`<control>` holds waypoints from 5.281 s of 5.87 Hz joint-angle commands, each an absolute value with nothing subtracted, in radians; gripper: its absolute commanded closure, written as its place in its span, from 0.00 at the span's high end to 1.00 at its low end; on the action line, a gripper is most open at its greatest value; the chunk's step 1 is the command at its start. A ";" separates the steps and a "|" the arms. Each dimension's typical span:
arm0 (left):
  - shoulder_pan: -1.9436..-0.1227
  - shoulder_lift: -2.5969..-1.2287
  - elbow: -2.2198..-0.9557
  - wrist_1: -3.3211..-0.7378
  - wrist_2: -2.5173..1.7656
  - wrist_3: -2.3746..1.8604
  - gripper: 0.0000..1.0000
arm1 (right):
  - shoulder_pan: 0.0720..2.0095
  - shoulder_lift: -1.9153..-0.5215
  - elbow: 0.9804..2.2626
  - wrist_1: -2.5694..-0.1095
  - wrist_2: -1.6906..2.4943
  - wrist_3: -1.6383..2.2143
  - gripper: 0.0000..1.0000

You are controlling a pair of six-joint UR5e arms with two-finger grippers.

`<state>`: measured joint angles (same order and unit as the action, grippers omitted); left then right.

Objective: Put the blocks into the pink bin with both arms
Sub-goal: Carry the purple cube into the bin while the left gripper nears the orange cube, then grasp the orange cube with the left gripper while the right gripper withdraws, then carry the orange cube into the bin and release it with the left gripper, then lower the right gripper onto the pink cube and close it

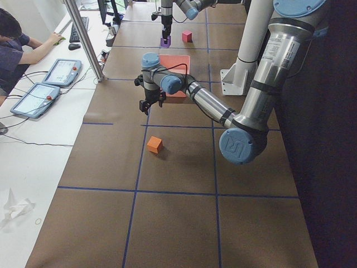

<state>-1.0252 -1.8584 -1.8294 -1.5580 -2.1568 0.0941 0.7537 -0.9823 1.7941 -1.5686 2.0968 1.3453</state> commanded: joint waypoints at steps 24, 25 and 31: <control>-0.693 -2.300 -1.740 -1.590 -2.043 -1.024 0.18 | 0.955 -1.415 2.060 -1.649 2.114 0.478 1.00; -0.652 -2.391 -1.691 -1.530 -2.004 -1.066 0.28 | 0.997 -1.467 2.063 -1.626 2.150 0.380 1.00; -0.594 -2.422 -1.661 -1.545 -1.853 -1.089 1.00 | 0.863 -1.781 1.954 -1.103 2.131 0.219 1.00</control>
